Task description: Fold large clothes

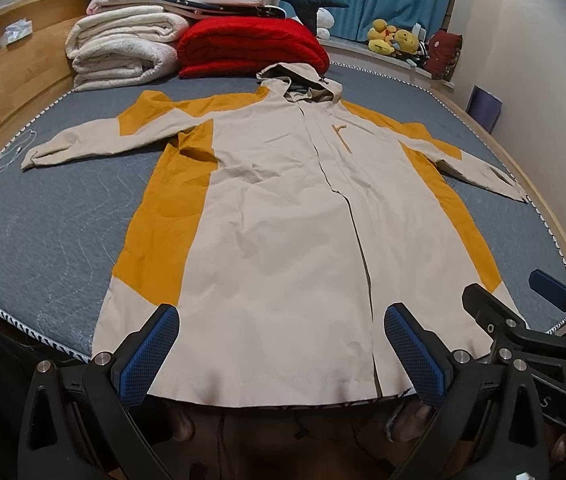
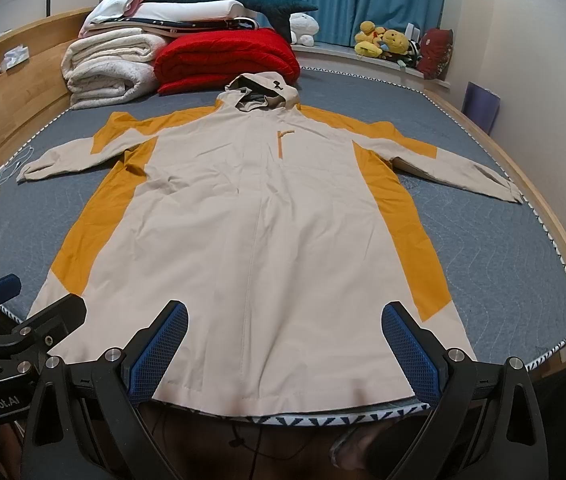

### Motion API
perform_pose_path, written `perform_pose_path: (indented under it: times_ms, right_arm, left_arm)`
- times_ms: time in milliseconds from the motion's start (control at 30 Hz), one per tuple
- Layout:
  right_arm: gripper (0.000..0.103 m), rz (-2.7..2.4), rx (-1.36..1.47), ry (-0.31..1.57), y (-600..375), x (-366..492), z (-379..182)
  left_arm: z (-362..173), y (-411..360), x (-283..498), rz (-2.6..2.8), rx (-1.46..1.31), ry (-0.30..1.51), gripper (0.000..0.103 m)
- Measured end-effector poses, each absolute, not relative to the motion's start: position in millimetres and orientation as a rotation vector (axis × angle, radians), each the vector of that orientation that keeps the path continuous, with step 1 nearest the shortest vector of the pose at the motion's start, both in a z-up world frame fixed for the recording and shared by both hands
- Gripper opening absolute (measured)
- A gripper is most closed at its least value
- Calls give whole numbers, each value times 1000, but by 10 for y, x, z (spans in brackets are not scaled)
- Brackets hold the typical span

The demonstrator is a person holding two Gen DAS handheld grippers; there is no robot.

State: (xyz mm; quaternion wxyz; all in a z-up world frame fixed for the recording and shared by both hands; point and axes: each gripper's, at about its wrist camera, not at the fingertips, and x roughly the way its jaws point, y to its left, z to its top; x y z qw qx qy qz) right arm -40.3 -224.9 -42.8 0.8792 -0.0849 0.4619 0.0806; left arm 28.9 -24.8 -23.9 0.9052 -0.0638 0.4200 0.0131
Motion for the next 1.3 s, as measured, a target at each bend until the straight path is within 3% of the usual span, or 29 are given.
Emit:
perform_pose_path:
  times_ms: [100, 267, 533, 833, 1000, 1200, 1267, 1300]
  right_arm:
    - [97, 167, -177, 961, -2252, -399, -422]
    - [97, 160, -161, 953, -2311, -344, -420]
    - [97, 146, -142, 827, -2631, -62, 114]
    - [97, 175, -114, 692, -2521, 1003, 540]
    - [97, 205, -94, 584, -2285, 1681, 821]
    - [97, 254, -69, 544, -2071, 2117, 699]
    - [88, 266, -77, 608, -2052, 2185, 515]
    - [76, 292, -81, 641, -2032, 2234, 431]
  left_arm:
    - [-185, -234, 286, 38, -118, 827, 100]
    - [-47, -208, 328, 56, -96, 737, 89]
    - [324, 50, 565, 76, -96, 605, 88]
    - [825, 239, 1378, 6, 13, 538, 86]
    - [821, 664, 2050, 19, -30, 576, 65]
    - [340, 1466, 2783, 143, -50, 676, 29]
    - [44, 1826, 2960, 187, -95, 746, 17]
    - [-73, 1971, 3019, 206, -119, 776, 15]
